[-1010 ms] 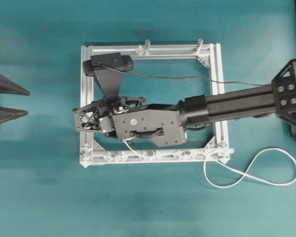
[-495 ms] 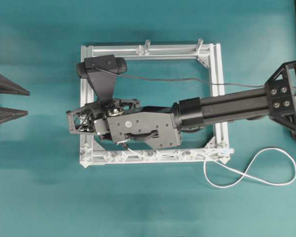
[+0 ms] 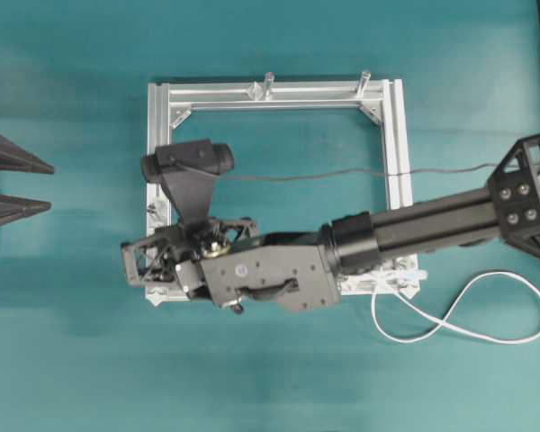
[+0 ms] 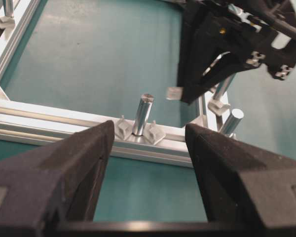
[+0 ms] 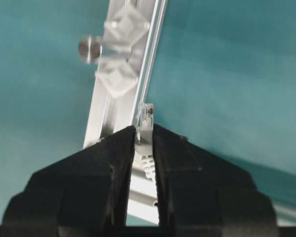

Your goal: Move the cable alternately left and right between 8 closely spaced pins so it hooks onto each one.

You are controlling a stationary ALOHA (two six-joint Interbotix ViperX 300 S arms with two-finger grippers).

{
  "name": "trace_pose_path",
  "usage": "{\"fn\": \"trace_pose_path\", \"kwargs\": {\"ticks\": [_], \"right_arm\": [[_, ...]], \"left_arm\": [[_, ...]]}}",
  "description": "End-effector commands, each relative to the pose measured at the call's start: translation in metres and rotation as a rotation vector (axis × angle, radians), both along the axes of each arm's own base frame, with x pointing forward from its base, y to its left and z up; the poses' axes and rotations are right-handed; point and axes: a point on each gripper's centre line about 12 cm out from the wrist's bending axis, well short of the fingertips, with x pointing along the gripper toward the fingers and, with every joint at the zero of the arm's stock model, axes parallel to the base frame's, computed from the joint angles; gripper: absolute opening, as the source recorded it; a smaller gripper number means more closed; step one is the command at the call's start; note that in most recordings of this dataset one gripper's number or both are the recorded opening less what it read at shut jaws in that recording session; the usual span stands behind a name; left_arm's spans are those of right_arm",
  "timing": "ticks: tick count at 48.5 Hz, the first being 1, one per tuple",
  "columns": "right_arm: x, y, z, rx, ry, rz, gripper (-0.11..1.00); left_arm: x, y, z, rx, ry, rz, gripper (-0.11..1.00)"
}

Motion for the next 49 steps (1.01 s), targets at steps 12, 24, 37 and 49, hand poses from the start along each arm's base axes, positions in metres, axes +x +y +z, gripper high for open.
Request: {"fn": "trace_pose_path", "kwargs": {"ticks": [12, 24, 37, 49], "right_arm": [[0.004, 0.022, 0.023, 0.024, -0.069, 0.013, 0.14], [0.004, 0.033, 0.026, 0.026, -0.073, 0.028, 0.14], [0.002, 0.039, 0.024, 0.042, -0.069, 0.03, 0.14], [0.002, 0.043, 0.022, 0.051, -0.069, 0.019, 0.14]], "left_arm": [[0.002, -0.001, 0.005, 0.002, -0.008, -0.005, 0.63], [0.001, -0.001, 0.005, 0.001, 0.003, -0.005, 0.63], [0.001, -0.001, 0.004, 0.001, 0.005, -0.006, 0.63], [0.001, -0.001, 0.004, 0.001, 0.005, -0.006, 0.63]]}}
